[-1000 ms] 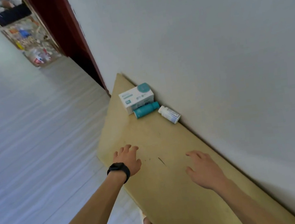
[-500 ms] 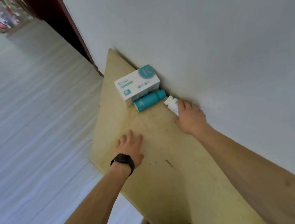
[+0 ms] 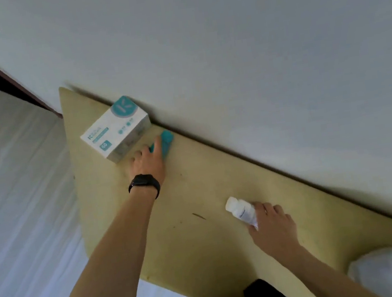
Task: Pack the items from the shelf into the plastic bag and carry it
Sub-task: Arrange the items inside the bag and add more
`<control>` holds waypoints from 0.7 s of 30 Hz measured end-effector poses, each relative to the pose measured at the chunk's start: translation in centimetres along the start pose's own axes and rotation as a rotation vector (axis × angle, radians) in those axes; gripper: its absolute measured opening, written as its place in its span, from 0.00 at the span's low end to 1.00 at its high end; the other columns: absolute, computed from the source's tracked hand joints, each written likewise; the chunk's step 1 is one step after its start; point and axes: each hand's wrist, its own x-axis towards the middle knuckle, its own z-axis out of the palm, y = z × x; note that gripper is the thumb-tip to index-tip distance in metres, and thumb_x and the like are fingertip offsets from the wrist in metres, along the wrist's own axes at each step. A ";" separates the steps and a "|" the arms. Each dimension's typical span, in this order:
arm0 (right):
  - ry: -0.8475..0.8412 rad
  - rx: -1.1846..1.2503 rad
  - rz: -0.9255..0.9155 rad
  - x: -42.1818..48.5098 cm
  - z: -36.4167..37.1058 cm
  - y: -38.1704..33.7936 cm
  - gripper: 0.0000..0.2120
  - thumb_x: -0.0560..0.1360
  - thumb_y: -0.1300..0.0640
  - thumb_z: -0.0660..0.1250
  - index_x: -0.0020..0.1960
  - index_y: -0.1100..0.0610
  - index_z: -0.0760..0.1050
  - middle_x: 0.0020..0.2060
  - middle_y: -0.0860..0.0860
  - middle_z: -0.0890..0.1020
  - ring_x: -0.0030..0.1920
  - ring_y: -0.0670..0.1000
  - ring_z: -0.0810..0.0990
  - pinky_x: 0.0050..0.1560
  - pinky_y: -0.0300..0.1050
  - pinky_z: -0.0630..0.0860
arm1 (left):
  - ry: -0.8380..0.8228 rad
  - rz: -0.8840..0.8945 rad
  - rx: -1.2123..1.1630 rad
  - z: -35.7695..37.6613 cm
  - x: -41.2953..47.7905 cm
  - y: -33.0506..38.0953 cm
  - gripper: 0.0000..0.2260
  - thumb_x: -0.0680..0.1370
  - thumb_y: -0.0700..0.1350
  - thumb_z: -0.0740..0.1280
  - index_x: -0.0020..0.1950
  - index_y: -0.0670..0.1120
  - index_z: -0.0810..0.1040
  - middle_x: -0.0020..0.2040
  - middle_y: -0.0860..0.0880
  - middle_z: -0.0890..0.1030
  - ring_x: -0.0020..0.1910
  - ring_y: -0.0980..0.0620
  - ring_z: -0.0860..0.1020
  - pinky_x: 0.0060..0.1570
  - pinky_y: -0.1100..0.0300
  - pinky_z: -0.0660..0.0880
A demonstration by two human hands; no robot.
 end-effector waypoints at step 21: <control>-0.590 2.138 -0.068 -16.7 -12.0 17.8 0.31 0.63 0.62 0.74 0.66 0.60 0.75 0.48 0.63 0.80 0.45 0.63 0.81 0.50 0.61 0.78 | -0.956 -0.162 -1.684 -6.7 -24.1 22.1 0.22 0.72 0.55 0.69 0.60 0.44 0.75 0.42 0.44 0.79 0.36 0.46 0.77 0.39 0.53 0.75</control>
